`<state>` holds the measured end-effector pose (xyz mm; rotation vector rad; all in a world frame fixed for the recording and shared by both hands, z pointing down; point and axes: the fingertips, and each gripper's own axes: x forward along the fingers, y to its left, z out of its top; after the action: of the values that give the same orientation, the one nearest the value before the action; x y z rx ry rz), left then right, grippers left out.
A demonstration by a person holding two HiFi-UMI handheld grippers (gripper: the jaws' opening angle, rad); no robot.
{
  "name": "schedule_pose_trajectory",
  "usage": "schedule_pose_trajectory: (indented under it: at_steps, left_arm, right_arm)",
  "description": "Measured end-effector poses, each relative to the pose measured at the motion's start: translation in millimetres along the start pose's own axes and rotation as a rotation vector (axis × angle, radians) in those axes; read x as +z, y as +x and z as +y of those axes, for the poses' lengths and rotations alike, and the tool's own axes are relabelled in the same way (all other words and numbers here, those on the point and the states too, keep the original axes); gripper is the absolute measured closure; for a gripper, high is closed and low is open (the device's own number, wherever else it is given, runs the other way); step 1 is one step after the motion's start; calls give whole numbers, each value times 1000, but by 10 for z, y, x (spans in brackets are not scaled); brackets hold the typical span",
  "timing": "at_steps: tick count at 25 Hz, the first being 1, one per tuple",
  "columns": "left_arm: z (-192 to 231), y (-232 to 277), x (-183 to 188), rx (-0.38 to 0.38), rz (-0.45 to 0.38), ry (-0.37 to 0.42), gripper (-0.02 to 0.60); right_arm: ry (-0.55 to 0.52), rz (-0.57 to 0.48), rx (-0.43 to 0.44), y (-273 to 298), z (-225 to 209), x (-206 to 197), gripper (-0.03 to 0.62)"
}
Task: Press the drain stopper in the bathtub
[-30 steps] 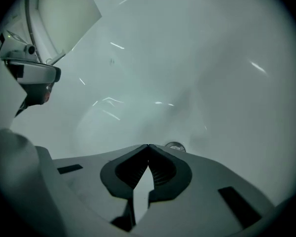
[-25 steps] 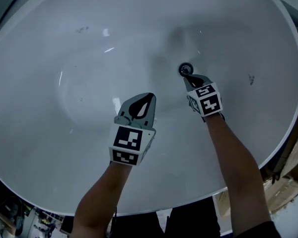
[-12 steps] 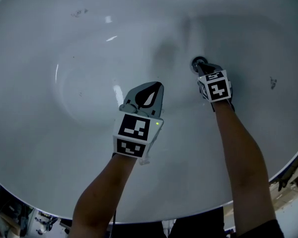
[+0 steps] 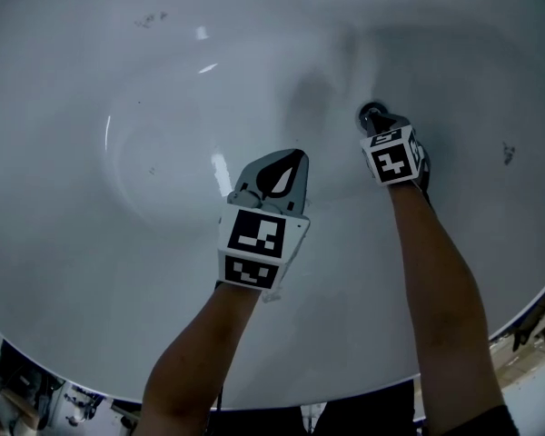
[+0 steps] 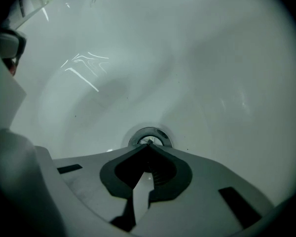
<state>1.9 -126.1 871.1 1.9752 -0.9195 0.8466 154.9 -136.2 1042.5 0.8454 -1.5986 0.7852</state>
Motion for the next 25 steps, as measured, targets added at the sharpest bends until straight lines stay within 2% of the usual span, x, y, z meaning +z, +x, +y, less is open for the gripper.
schedule_pose_trajectory:
  at_steps: [2, 5, 9, 11, 13, 18, 20, 25]
  left_arm:
    - [-23, -69, 50, 4, -9, 0, 568]
    - [-116, -309, 162, 11, -27, 3, 568]
    - [-280, -801, 379, 32, -70, -7, 568]
    - [-443, -1127, 535, 38, -96, -15, 568]
    - [-683, -1534, 695, 32, -103, -22, 568]
    - [-1290, -2707, 1153, -15, -134, 8, 568]
    - [-1432, -3086, 1378, -12, -165, 21, 568]
    - [-1802, -4178, 1756, -18, -219, 12, 568]
  right_arm:
    - [31, 8, 12, -26, -2, -4, 576]
    - [110, 21, 97, -284, 20, 27, 579]
    - [28, -34, 124, -1046, 110, 224, 579]
    - [39, -83, 130, -1553, 160, 327, 579]
    - [100, -147, 149, -2148, 267, 399, 579]
    - [355, -358, 283, -3762, 863, 625, 580]
    - [354, -433, 321, -4358, 1058, 760, 580]
    - [271, -602, 396, -5934, 1551, 1042, 581]
